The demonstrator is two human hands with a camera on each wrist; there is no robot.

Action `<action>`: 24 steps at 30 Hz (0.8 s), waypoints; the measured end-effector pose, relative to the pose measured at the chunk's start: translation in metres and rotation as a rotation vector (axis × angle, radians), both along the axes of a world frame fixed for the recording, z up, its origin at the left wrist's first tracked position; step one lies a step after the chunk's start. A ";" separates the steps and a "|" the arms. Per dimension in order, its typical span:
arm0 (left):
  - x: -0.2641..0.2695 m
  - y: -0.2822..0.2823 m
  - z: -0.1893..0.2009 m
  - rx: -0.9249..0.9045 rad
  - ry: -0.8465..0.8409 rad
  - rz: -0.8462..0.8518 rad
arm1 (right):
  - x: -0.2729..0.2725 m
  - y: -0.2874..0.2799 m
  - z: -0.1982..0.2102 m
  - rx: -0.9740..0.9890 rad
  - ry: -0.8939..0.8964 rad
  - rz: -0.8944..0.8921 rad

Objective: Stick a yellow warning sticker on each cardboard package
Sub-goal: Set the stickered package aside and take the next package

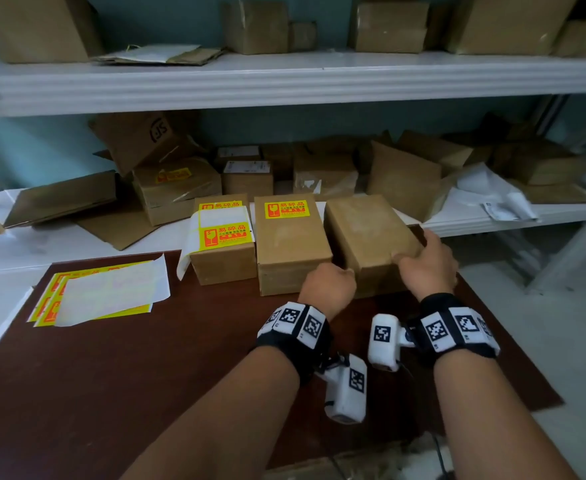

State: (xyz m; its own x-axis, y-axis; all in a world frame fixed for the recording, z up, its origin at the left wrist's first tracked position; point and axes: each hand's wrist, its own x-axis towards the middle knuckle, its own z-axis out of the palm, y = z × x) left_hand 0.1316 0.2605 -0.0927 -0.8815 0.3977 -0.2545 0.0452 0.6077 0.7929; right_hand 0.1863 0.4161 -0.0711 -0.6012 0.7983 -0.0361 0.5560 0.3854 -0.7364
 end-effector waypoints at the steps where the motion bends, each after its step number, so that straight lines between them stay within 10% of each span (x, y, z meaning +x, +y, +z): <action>1: -0.001 0.006 -0.002 0.002 -0.009 0.013 | 0.000 0.002 -0.002 -0.081 0.036 0.017; 14: 0.003 0.025 0.041 0.105 0.011 0.015 | 0.046 0.017 0.004 -0.302 0.404 -0.048; 24: 0.000 -0.080 0.110 0.192 0.159 0.108 | 0.045 -0.054 0.064 -0.367 0.503 0.194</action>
